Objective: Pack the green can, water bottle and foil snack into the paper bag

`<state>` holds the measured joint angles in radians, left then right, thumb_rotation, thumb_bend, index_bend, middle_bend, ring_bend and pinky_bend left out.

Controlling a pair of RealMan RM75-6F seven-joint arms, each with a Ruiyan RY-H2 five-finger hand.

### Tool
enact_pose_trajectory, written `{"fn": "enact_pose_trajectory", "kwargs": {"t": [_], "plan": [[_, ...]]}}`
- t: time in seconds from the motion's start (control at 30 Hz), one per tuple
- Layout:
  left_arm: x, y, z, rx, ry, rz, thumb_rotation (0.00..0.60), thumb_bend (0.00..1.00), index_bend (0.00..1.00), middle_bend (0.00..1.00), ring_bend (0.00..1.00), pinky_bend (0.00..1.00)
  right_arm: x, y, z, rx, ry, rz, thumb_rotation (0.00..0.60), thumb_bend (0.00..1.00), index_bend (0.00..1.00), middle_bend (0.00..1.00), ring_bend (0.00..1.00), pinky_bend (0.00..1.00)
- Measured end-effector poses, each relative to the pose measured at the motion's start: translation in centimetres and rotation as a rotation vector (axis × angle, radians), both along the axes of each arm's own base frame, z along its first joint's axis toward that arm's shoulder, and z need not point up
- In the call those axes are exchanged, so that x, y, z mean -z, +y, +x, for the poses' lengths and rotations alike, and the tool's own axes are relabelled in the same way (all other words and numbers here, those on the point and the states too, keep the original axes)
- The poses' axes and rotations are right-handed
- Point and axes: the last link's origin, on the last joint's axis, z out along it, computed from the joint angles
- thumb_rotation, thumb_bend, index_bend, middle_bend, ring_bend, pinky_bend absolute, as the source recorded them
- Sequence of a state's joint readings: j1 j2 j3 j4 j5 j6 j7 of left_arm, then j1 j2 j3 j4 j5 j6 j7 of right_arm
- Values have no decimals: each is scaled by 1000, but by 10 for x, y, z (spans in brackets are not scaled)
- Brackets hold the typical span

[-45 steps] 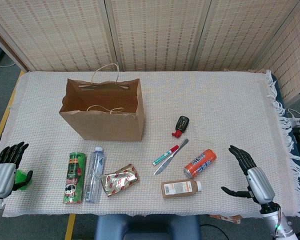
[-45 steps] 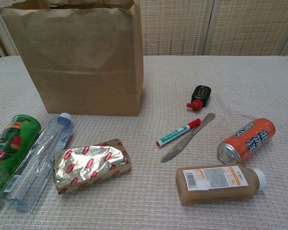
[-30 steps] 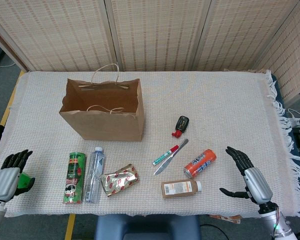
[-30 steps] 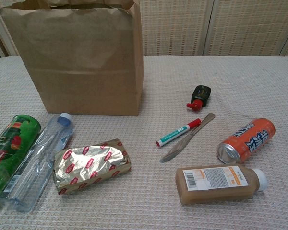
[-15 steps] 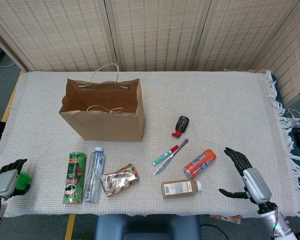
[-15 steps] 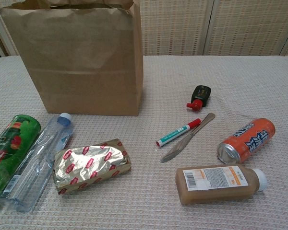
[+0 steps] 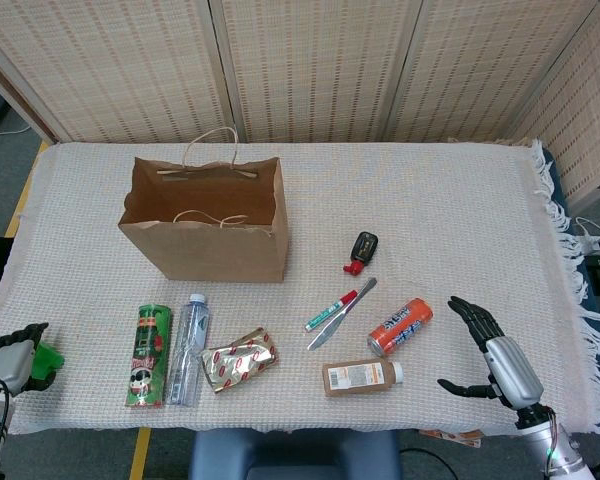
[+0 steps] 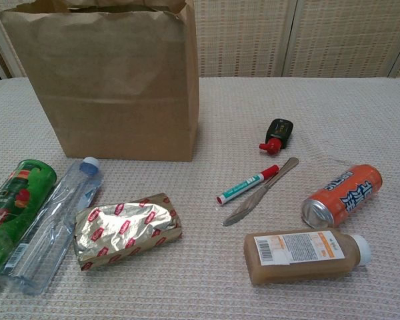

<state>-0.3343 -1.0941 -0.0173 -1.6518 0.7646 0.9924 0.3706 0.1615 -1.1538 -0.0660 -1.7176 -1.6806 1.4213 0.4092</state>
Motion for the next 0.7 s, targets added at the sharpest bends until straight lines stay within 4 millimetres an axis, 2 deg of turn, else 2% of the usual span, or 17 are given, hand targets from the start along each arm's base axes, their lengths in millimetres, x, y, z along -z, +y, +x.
{"fn": "enact_pose_trajectory", "kwargs": {"t": [0.23,0.47,0.7], "plan": [[-2,0,-14,-71,37,-17,600,337,0,0,0,26,-1,0,0,4,0,3,600,0,0,0,0,0],[2,2,-18,-86,54,-40,600,336,0,0,0,30,-1,1,-1,7,1,5,600,0,0,0,0,0],[8,5,-23,-89,63,-50,600,336,0,0,0,115,-1,2,-1,11,0,6,600,0,0,0,0,0]]}}
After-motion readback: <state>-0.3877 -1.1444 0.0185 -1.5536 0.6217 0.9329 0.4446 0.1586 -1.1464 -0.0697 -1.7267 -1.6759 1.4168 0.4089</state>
